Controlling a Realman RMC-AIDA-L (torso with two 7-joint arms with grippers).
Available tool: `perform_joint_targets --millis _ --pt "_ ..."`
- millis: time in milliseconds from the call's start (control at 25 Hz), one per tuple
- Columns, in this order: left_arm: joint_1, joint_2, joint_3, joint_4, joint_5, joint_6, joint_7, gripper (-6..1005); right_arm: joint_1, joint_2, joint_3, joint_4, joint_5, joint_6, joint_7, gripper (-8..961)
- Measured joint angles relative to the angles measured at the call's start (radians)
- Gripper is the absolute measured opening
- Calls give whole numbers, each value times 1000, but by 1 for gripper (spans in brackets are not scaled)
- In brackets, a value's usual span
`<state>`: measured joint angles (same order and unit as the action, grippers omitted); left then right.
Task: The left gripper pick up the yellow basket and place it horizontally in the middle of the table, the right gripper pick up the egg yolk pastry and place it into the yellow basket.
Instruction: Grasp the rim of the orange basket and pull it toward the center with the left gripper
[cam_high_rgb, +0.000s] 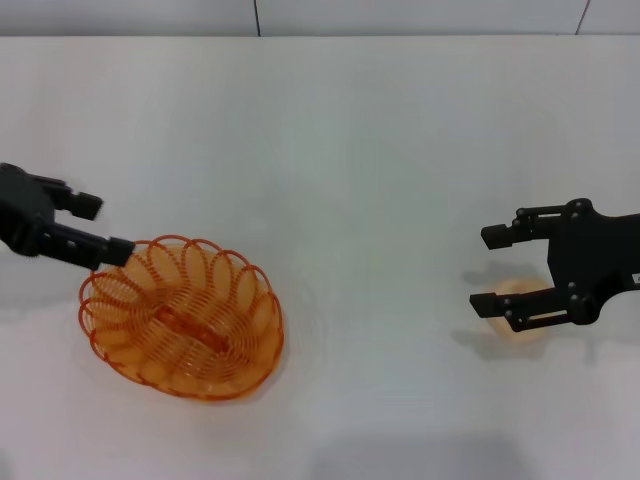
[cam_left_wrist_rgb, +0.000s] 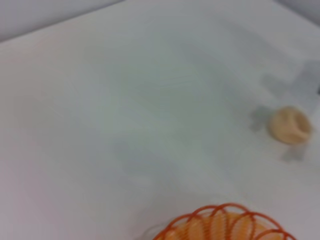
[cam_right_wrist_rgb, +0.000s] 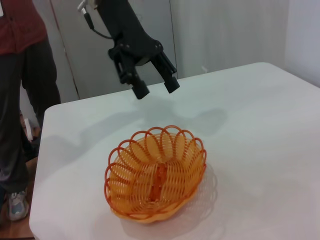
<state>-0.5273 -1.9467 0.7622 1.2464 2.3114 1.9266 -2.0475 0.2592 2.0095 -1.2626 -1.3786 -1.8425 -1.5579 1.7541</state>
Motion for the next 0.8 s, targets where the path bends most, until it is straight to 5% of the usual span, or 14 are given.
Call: perform_joint_targets --millis 480,800 --pt "-74 35 5 -18 214 -4 -312 873 5 0 8 -7 13 5 4 768" --pt "-121 18 28 -114 370 -40 -313 868 27 1 2 -5 14 6 18 768"
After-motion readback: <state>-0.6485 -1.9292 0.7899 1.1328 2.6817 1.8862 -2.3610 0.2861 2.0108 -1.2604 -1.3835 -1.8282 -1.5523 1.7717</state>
